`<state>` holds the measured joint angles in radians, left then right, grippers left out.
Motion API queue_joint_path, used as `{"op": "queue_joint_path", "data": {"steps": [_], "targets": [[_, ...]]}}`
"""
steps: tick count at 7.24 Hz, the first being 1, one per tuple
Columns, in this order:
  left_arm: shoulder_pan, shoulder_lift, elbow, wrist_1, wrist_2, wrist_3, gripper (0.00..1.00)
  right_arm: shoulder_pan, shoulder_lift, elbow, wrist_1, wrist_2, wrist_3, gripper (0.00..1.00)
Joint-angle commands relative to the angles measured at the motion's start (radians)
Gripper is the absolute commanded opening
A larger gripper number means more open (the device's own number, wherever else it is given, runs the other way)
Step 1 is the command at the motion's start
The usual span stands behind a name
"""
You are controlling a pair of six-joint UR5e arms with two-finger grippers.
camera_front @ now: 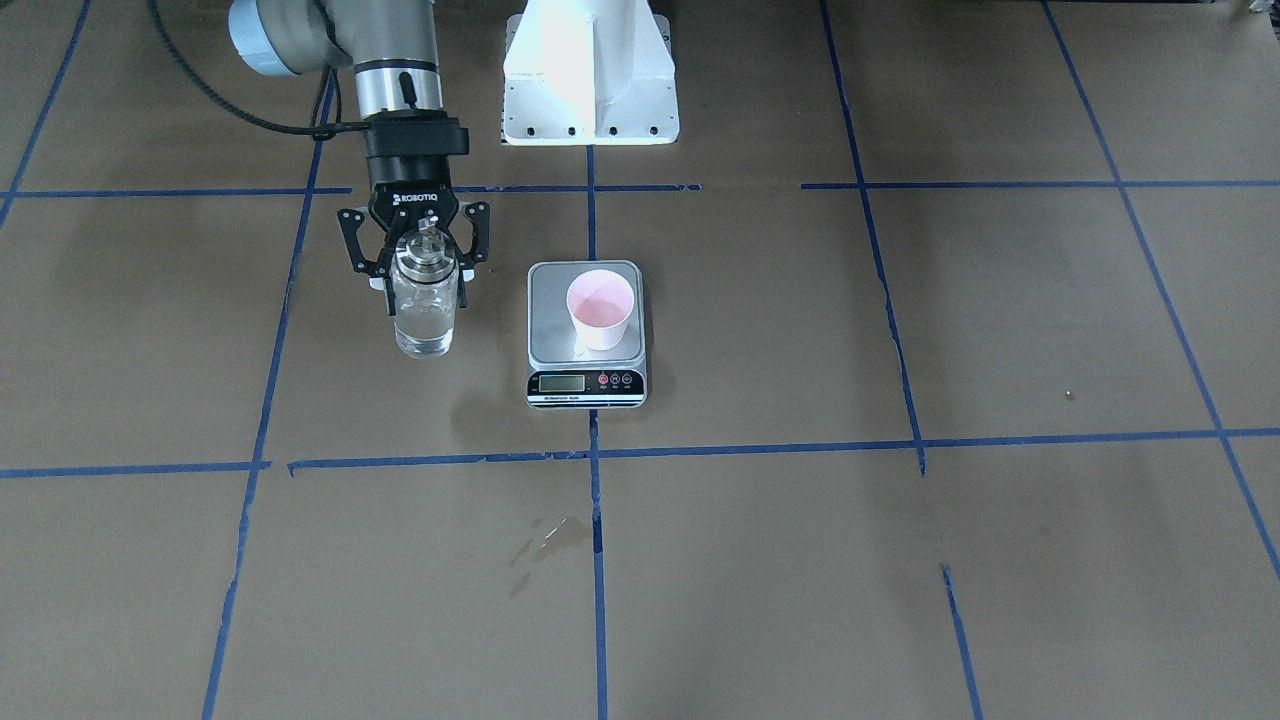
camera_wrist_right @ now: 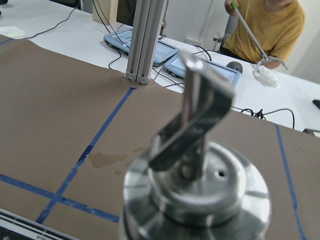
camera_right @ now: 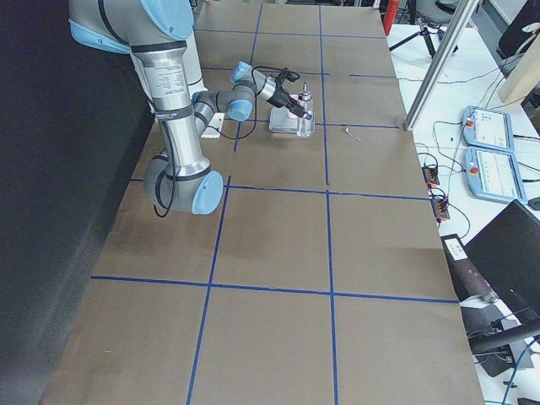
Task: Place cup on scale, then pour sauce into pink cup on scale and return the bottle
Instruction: 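Carry the bottle with the right gripper back to its spot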
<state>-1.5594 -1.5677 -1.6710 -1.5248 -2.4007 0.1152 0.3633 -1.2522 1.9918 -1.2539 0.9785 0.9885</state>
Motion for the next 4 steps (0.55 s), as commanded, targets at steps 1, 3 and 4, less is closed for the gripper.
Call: {"op": "queue_joint_path", "data": {"steps": [1, 3, 4], "targets": [[-0.001, 0.000, -0.003, 0.000, 0.000, 0.001, 1.00, 0.019, -0.185, 0.022, 0.232, 0.077, 0.118, 0.00], [-0.001, 0.000, -0.004, -0.003, 0.002, 0.003, 1.00, 0.017, -0.372, -0.004, 0.491, 0.078, 0.114, 0.00], [-0.001, 0.000, -0.004, -0.006, 0.002, 0.004, 1.00, 0.019, -0.378, -0.025, 0.493, 0.075, 0.124, 0.00]]}}
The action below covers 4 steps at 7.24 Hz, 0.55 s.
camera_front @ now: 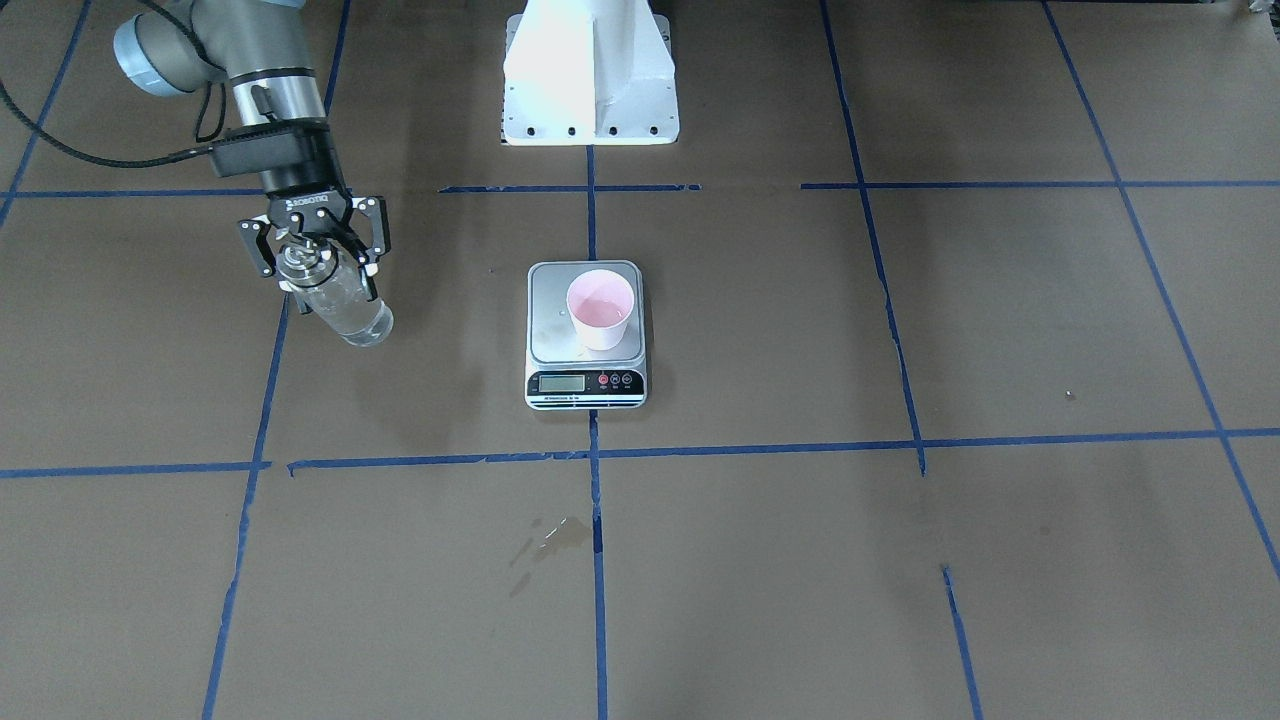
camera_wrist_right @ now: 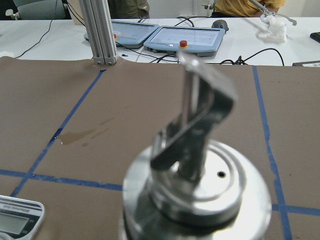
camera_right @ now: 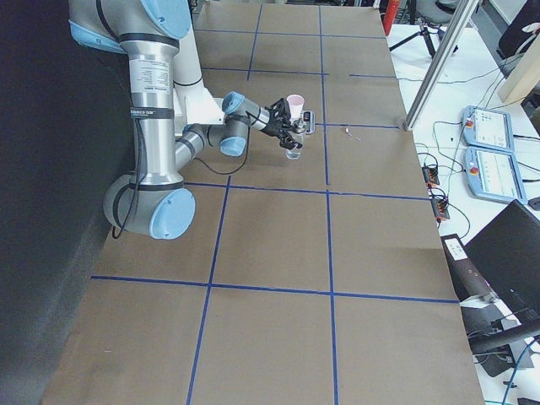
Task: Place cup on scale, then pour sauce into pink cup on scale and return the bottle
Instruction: 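Carry the bottle with the right gripper back to its spot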
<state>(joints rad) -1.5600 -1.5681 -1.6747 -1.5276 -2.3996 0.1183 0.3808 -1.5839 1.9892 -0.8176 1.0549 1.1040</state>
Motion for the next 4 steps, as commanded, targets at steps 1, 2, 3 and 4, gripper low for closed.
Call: {"op": "queue_joint_path", "data": {"steps": [1, 2, 3, 4], "targets": [[0.001, 0.000, 0.000, -0.005, 0.000, 0.001, 1.00, 0.001, -0.060, -0.035, 0.055, -0.007, 0.022, 0.00], [0.001, 0.000, 0.000, -0.005, 0.000, 0.001, 1.00, 0.000, -0.073, -0.046, 0.048, -0.013, 0.052, 0.00], [0.001, 0.000, 0.000, -0.005, 0.000, 0.001, 1.00, -0.002, -0.074, -0.064, 0.046, -0.045, 0.072, 0.00], [0.001, 0.000, 0.001, -0.005, 0.000, 0.001, 1.00, -0.002, -0.074, -0.078, 0.043, -0.058, 0.092, 0.00]]}}
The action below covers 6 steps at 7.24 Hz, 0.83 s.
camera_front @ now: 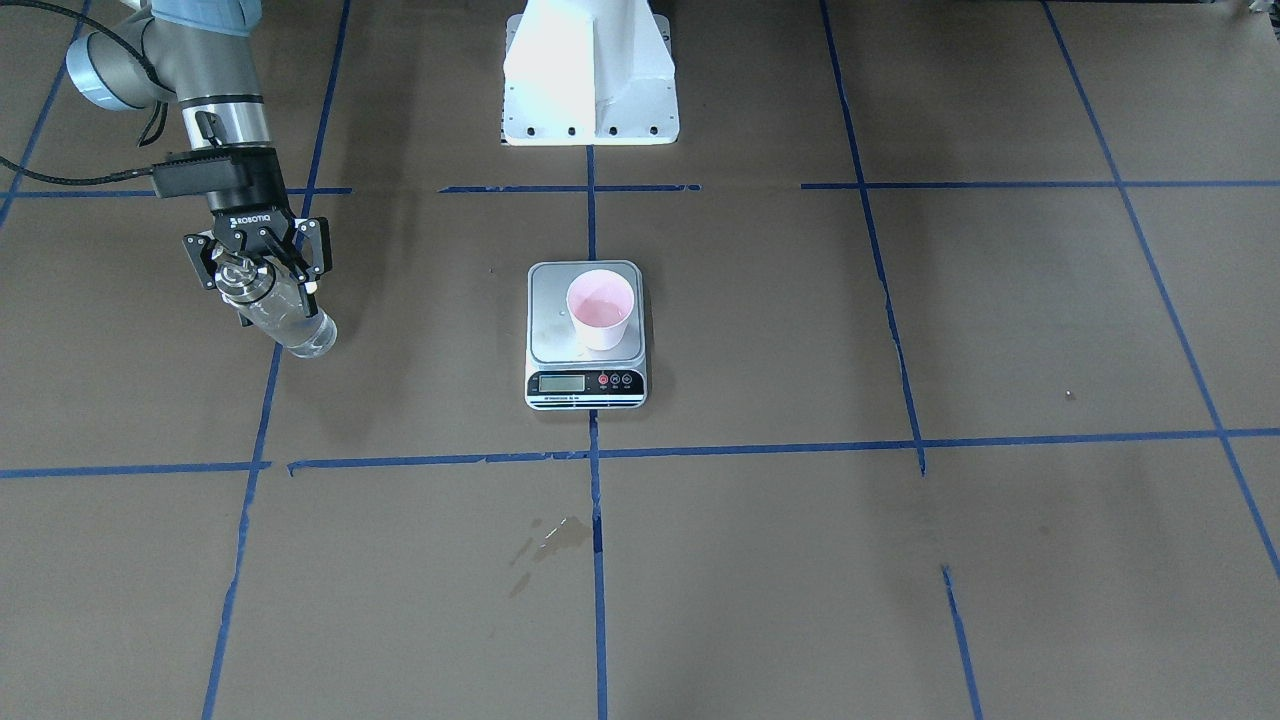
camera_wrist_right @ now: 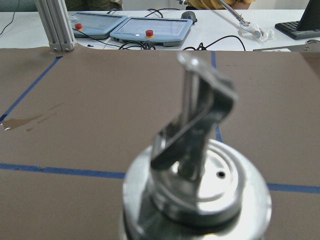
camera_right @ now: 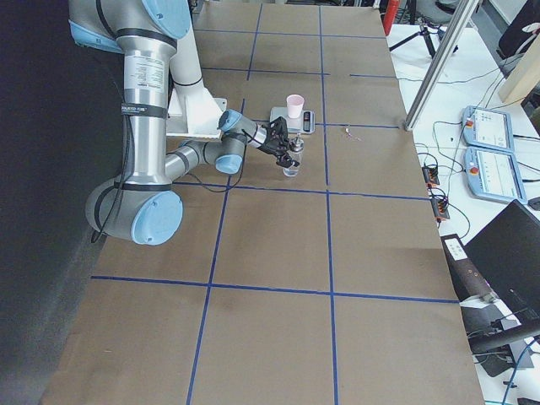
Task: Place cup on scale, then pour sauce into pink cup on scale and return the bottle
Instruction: 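Carry the bottle with the right gripper back to its spot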
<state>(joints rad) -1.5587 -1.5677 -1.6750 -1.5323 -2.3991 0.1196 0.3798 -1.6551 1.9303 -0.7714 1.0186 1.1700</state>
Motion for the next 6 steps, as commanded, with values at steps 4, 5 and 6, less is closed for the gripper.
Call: {"op": "queue_joint_path", "data": {"steps": [4, 5, 6], "targets": [[0.000, 0.000, 0.001, 0.000, 0.000, 0.000, 1.00, -0.010, 0.003, 0.010, -0.127, -0.054, 0.111, 0.00], [0.000, -0.001, 0.001, 0.000, 0.000, 0.000, 1.00, -0.016, 0.003, 0.010, -0.131, -0.060, 0.111, 0.00], [0.000, -0.002, 0.001, 0.000, 0.000, 0.000, 1.00, -0.024, 0.006, 0.010, -0.131, -0.060, 0.134, 0.00]]}}
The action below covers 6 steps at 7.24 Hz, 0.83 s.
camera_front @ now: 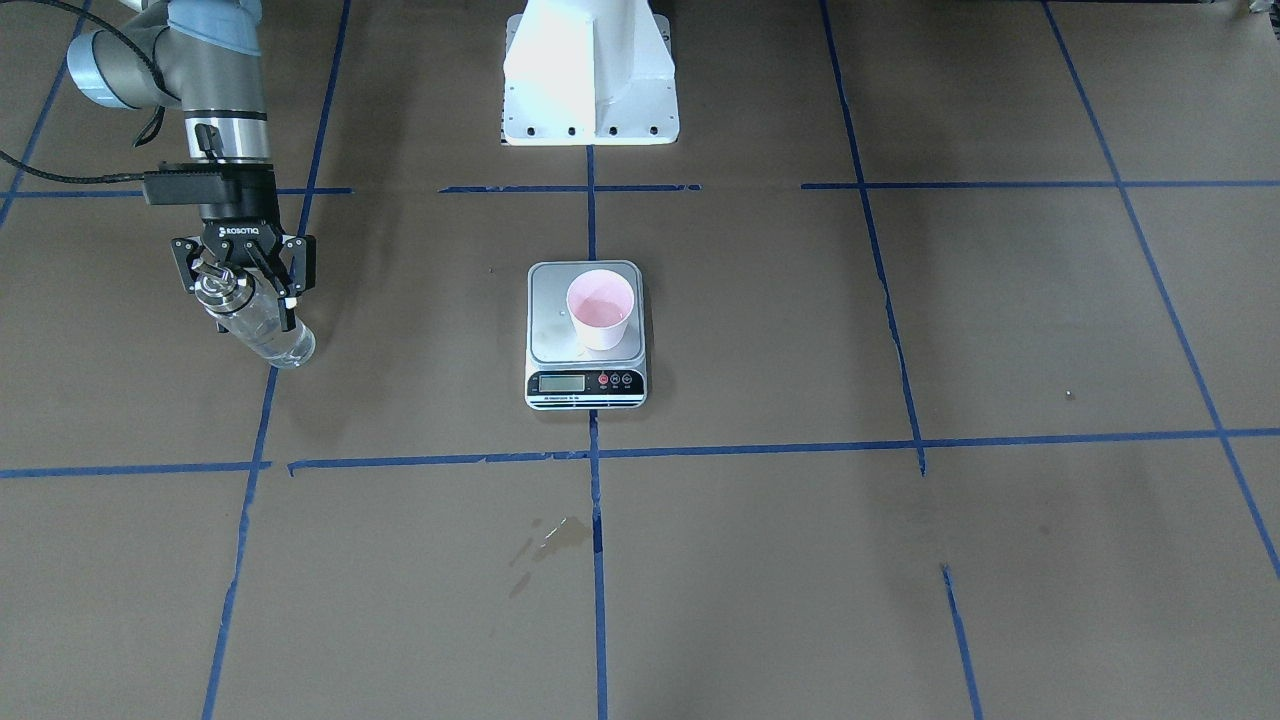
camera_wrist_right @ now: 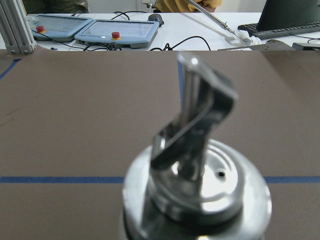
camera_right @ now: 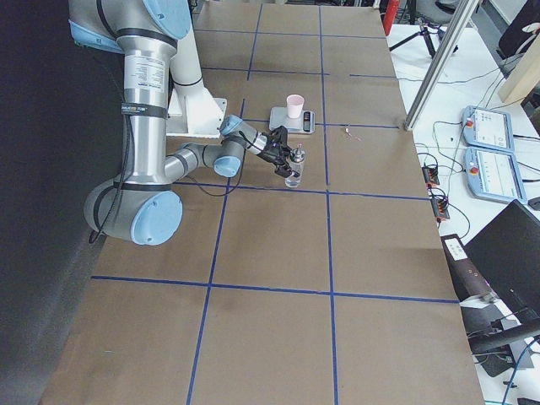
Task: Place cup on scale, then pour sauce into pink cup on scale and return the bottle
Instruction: 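Carry the bottle with the right gripper back to its spot, then lower the bottle onto the table with the right gripper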
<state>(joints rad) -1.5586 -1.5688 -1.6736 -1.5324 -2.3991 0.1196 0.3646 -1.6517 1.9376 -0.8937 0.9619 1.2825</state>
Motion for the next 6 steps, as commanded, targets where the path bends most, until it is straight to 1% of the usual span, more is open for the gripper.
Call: {"op": "queue_joint_path", "data": {"steps": [1, 3, 4, 5, 6], "targets": [[0.002, -0.002, 0.002, 0.000, 0.000, -0.002, 1.00, -0.021, 0.003, 0.000, -0.008, -0.006, 0.031, 0.00], [0.002, -0.004, 0.005, -0.006, 0.000, -0.003, 1.00, -0.036, 0.003, -0.005, -0.011, -0.037, 0.031, 0.02], [0.002, -0.004, 0.005, -0.006, 0.000, -0.003, 1.00, -0.041, 0.003, -0.006, -0.020, -0.052, 0.031, 0.09], [0.002, -0.004, 0.005, -0.006, 0.000, -0.003, 1.00, -0.055, 0.003, -0.006, -0.042, -0.080, 0.031, 0.29], [0.002, -0.004, 0.005, -0.006, 0.000, -0.003, 1.00, -0.064, 0.003, -0.008, -0.045, -0.094, 0.031, 0.33]]}}
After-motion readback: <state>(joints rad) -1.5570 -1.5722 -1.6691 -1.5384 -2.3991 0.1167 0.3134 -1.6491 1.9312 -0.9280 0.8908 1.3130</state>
